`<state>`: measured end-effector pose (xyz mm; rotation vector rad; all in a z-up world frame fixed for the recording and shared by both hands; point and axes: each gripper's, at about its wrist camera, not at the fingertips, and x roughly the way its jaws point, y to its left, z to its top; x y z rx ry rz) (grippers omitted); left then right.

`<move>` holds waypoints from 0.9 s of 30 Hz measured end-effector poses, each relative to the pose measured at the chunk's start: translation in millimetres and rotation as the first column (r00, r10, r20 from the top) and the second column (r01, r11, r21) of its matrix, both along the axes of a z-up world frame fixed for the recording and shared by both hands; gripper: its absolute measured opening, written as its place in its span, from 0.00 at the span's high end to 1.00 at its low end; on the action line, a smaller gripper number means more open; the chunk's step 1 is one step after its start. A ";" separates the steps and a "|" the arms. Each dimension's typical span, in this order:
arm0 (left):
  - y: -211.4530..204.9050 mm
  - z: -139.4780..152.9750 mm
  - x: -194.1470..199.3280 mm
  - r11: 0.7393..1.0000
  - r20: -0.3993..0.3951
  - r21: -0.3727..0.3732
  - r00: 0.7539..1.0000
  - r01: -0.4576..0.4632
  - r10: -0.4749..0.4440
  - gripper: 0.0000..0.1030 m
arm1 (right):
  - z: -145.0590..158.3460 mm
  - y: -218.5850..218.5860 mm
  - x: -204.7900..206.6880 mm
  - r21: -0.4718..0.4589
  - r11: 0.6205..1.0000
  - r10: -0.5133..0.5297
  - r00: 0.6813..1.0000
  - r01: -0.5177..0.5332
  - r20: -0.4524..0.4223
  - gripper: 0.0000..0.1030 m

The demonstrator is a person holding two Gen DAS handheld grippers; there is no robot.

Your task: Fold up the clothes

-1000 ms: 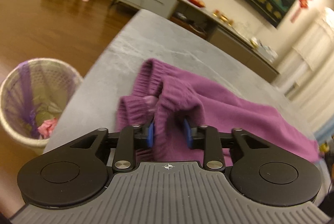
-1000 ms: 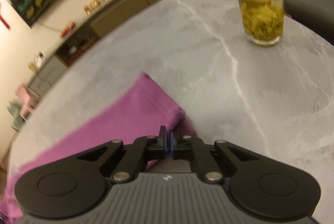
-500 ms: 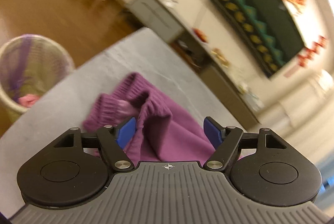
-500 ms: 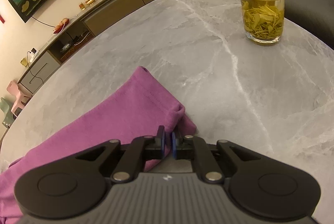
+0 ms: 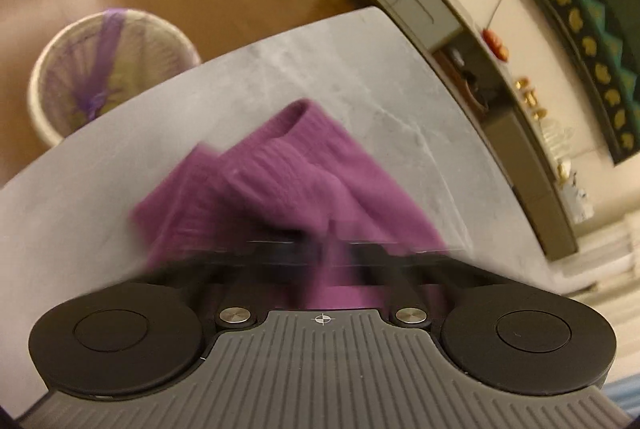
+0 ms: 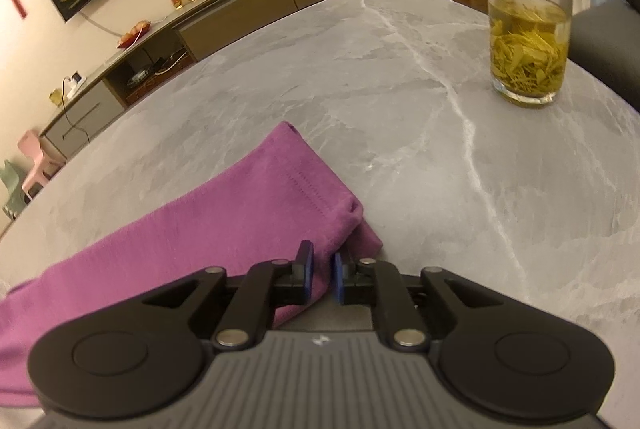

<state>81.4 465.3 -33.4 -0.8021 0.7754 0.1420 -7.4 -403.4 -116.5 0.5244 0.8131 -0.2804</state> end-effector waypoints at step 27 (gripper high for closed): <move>32.2 -43.1 -65.8 0.998 0.087 0.049 0.995 0.035 -0.040 1.00 | -3.4 -16.3 -11.8 0.112 0.992 -0.055 0.998 0.051 0.027 0.99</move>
